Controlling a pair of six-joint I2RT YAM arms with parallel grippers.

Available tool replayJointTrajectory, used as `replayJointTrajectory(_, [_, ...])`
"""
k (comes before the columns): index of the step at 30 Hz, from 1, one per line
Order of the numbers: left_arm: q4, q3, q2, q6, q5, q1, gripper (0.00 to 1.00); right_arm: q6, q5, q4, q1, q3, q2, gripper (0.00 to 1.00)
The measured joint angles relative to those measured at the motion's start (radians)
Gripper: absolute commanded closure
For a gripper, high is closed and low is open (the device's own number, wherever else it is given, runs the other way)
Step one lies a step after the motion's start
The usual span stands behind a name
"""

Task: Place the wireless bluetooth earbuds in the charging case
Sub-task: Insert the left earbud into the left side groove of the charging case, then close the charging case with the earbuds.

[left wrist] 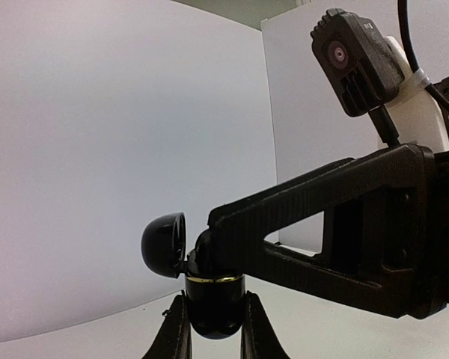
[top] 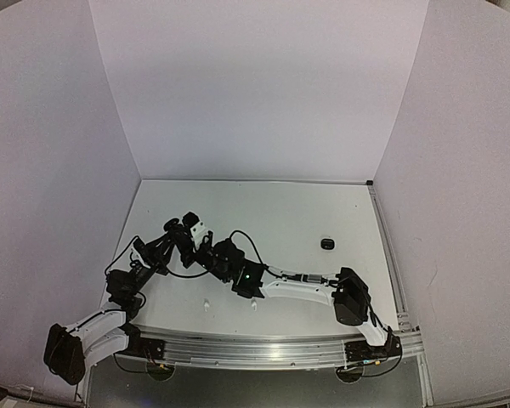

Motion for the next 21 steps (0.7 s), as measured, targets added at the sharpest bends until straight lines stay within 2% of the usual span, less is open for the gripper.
replayJointTrajectory(4, [-0.002, 0.005, 0.000, 0.000, 0.001, 0.000, 1.00, -0.003, 0.005, 0.004, 0.000, 0.000, 0.000, 0.80])
replayJointTrajectory(14, [-0.011, 0.005, -0.001, 0.000, 0.001, 0.000, 1.00, -0.015, 0.001, -0.001, 0.004, 0.000, 0.000, 0.64])
replayJointTrajectory(21, [-0.073, 0.021, -0.007, -0.006, 0.000, 0.000, 1.00, -0.041, -0.001, -0.035, 0.006, 0.000, -0.008, 0.53])
